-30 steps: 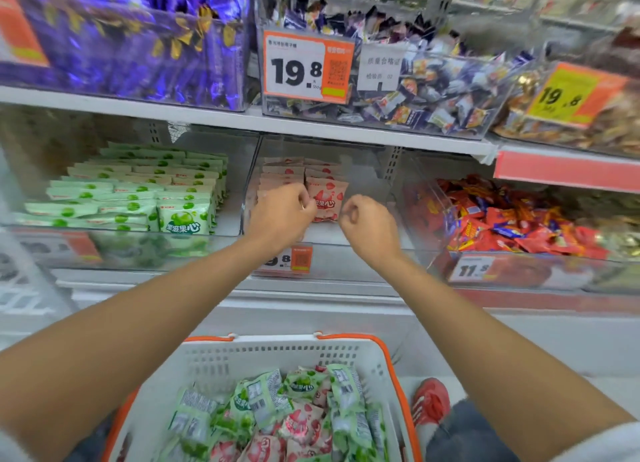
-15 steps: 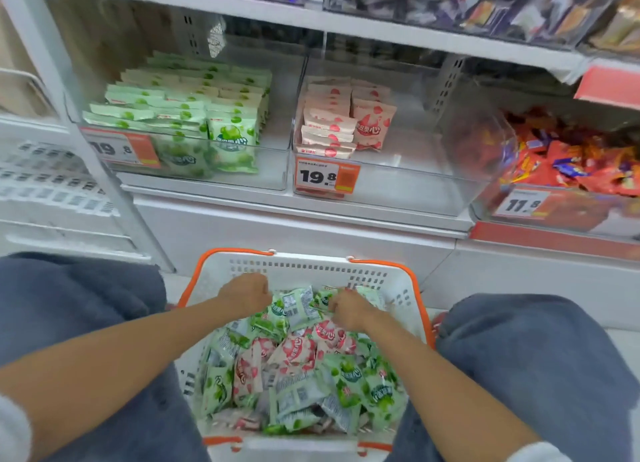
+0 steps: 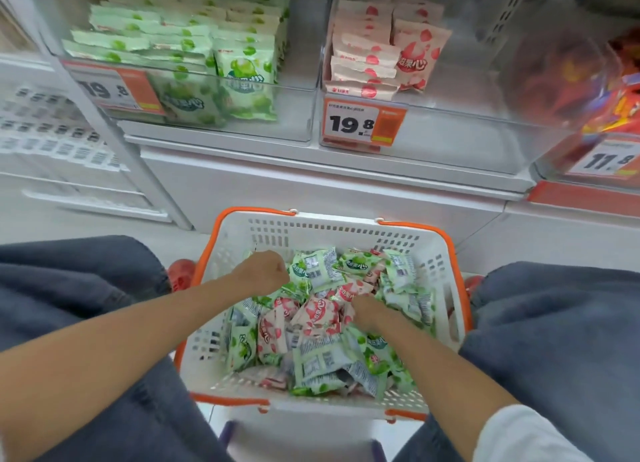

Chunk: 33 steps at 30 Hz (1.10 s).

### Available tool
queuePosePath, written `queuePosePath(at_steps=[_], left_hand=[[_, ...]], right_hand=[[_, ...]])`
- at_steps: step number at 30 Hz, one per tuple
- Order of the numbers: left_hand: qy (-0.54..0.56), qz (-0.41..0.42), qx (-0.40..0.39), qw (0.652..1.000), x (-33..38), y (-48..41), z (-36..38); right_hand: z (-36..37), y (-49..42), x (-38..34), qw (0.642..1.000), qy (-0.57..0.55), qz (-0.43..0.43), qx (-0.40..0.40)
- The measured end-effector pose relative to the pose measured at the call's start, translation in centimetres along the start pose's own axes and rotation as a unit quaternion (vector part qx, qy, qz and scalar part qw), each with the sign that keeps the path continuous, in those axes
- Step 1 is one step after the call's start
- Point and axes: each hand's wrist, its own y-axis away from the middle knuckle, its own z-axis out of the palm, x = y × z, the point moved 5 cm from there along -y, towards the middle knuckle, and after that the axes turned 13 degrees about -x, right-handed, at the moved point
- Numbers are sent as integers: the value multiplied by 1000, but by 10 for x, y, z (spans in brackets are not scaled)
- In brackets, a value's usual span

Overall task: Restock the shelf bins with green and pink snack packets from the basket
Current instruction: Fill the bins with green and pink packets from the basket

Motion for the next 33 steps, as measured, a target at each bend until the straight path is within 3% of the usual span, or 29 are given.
queuePosePath(at_steps=[6, 9, 14, 19, 21, 25, 29, 33], left_hand=[[7, 15, -21, 1000, 14, 2, 3], [110, 32, 0, 993, 23, 6, 1], [361, 153, 70, 917, 56, 18, -17], [264, 184, 208, 923, 82, 28, -28], [250, 208, 239, 915, 92, 30, -31], [241, 224, 299, 896, 113, 42, -44], [210, 206, 360, 885, 147, 60, -66], [151, 243, 409, 866, 190, 78, -103]], right_hand=[[-57, 46, -26, 976, -103, -120, 151], [-93, 82, -37, 921, -253, -206, 211], [-107, 101, -35, 846, -424, -240, 217], [-104, 111, -39, 742, -585, -280, 171], [-107, 119, -41, 733, -591, -299, 158], [-125, 147, -35, 754, -549, -335, 136], [-152, 187, -21, 751, -530, -354, 175], [-182, 227, -3, 733, -525, -376, 213]])
